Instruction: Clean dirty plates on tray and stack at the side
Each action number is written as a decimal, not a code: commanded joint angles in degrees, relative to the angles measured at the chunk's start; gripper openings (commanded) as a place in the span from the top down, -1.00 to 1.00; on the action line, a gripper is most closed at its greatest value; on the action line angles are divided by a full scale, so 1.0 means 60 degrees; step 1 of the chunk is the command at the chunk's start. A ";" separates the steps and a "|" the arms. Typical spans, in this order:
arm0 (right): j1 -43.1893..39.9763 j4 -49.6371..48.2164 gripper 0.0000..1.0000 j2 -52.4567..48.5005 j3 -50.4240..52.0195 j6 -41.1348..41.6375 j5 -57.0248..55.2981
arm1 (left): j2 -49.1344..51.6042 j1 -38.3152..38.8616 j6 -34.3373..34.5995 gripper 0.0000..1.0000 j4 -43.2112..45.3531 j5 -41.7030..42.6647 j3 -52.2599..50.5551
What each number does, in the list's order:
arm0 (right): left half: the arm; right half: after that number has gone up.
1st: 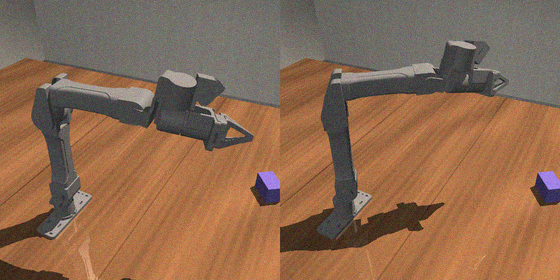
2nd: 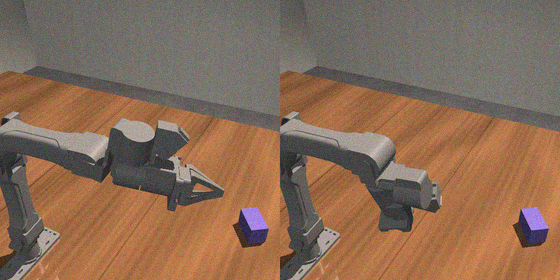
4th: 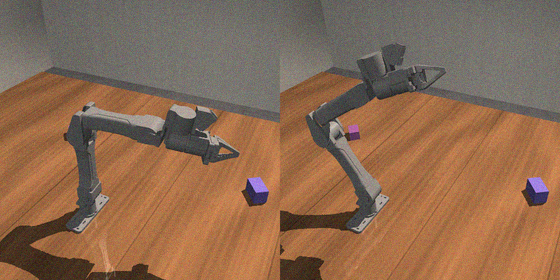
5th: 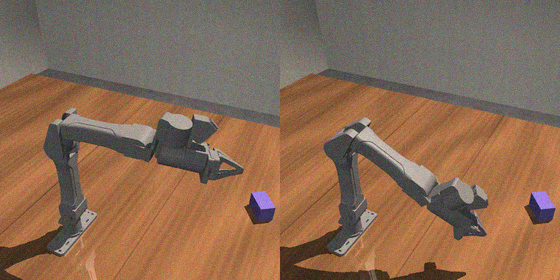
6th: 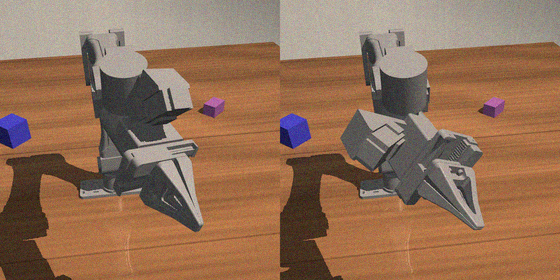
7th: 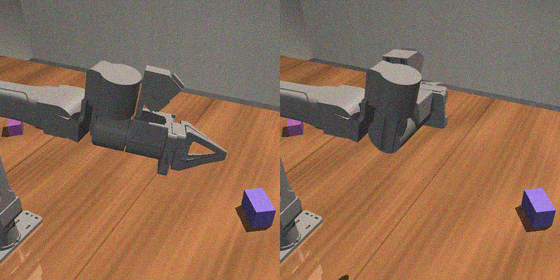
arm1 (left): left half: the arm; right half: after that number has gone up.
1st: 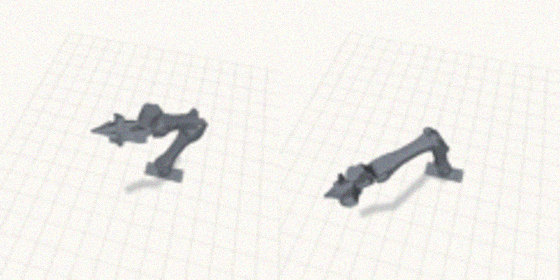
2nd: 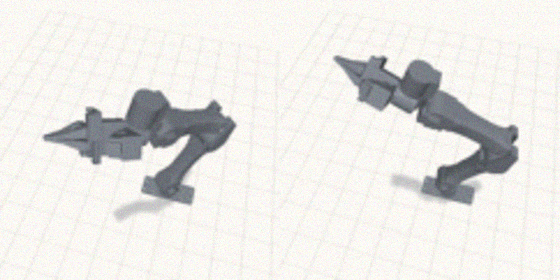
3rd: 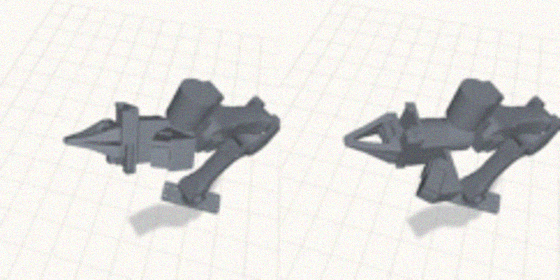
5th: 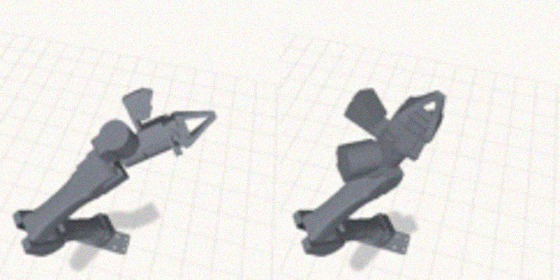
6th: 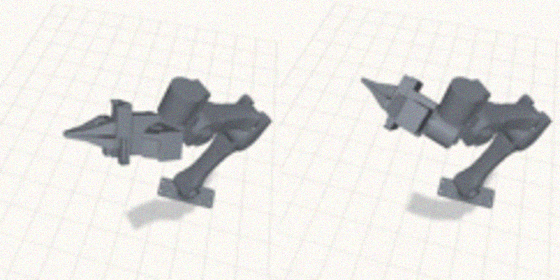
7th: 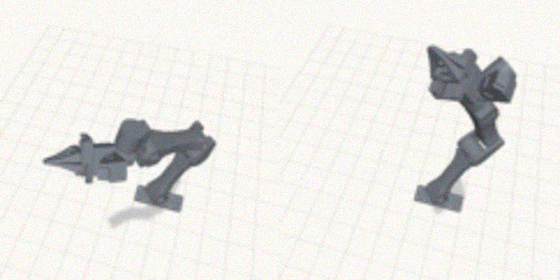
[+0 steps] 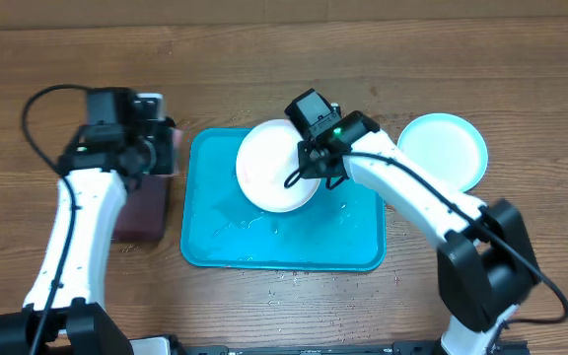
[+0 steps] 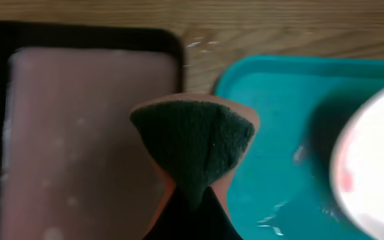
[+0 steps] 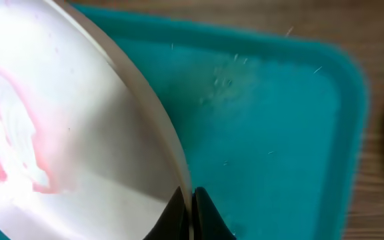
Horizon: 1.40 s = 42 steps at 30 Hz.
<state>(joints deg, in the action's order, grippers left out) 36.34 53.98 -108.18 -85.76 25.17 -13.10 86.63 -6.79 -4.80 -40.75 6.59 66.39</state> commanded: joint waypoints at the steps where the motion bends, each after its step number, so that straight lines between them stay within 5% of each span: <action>1: 0.0703 -0.0047 0.93 0.0586 -0.0313 -0.0532 -0.2823 | 0.0328 -0.0481 -0.0922 0.92 0.0095 0.0047 0.0051; 16: 0.2889 -0.0481 0.93 0.0586 -0.0313 -0.0954 -0.8732 | 0.2259 -0.0820 -0.1494 0.87 0.1246 -0.1457 0.0051; 20: 0.3031 -0.0521 0.93 0.0586 -0.0313 -0.0958 -0.8990 | 0.2313 -0.0820 -0.1490 0.74 0.1399 -0.1453 0.0051; 23: 0.3053 -0.0525 0.93 0.0586 -0.0313 -0.0954 -0.8987 | 0.2313 -0.0820 -0.1486 0.33 0.1304 -0.1428 0.0051; 27: 0.3053 -0.0561 0.93 0.0586 -0.0313 -0.0954 -0.8987 | 0.2313 -0.0812 -0.1483 0.05 0.1253 -0.1413 0.0051; 42: 0.3049 -0.0805 0.93 0.0586 -0.0310 -0.0954 -0.8695 | 0.3767 -0.0812 -0.1483 -0.15 0.2149 -0.0594 0.0051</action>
<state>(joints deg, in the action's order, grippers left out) 54.41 49.52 -106.26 -86.19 19.22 -64.75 106.94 -11.40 -13.56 -29.28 -0.49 66.37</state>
